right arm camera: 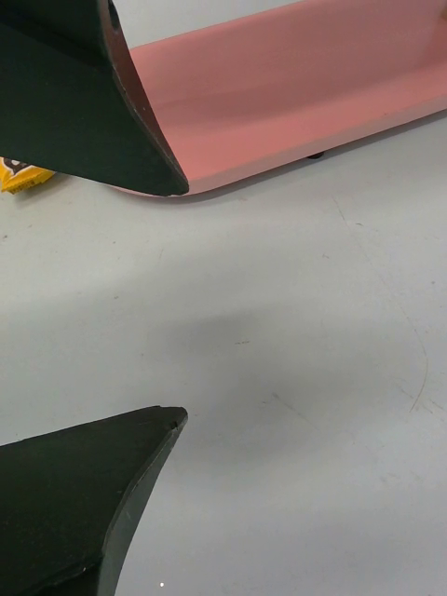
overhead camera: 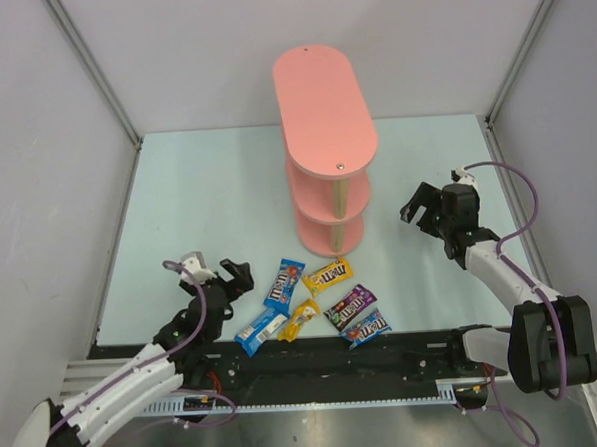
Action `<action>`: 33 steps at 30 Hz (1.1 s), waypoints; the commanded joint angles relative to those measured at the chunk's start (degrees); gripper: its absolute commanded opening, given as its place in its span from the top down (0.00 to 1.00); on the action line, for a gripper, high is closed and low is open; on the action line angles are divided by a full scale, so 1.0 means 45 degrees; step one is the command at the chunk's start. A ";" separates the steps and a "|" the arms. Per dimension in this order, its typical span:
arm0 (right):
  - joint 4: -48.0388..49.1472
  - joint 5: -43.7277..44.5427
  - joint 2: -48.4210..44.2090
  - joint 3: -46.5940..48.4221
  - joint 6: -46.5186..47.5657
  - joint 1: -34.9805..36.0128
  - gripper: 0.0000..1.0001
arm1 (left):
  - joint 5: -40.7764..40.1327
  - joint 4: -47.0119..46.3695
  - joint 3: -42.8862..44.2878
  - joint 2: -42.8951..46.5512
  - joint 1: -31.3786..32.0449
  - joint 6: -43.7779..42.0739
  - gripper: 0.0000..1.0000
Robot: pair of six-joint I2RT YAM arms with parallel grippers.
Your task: Place and organize the candy bags onto the shelf
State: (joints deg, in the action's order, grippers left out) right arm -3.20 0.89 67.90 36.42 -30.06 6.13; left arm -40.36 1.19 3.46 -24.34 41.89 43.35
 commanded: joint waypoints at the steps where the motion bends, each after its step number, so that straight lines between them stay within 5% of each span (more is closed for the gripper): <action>1: 0.0067 0.0155 -0.0245 -0.0067 -0.0116 0.0005 0.00 | -0.0152 -0.1066 0.0478 -0.1932 0.1176 0.0951 0.00; 10: 0.0243 -0.0041 -0.0342 -0.0067 -0.0253 0.0005 0.00 | -0.1773 0.0322 0.1379 -0.5154 0.4516 0.4153 0.00; 33: 0.0262 -0.0060 -0.0245 -0.0067 -0.0331 -0.0015 0.00 | -0.0154 -0.2255 0.0890 -0.6270 0.5789 0.3804 0.00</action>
State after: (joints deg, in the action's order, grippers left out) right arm -3.18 0.64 67.59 36.40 -31.09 6.13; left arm -43.22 -4.89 7.38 -51.03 67.09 61.41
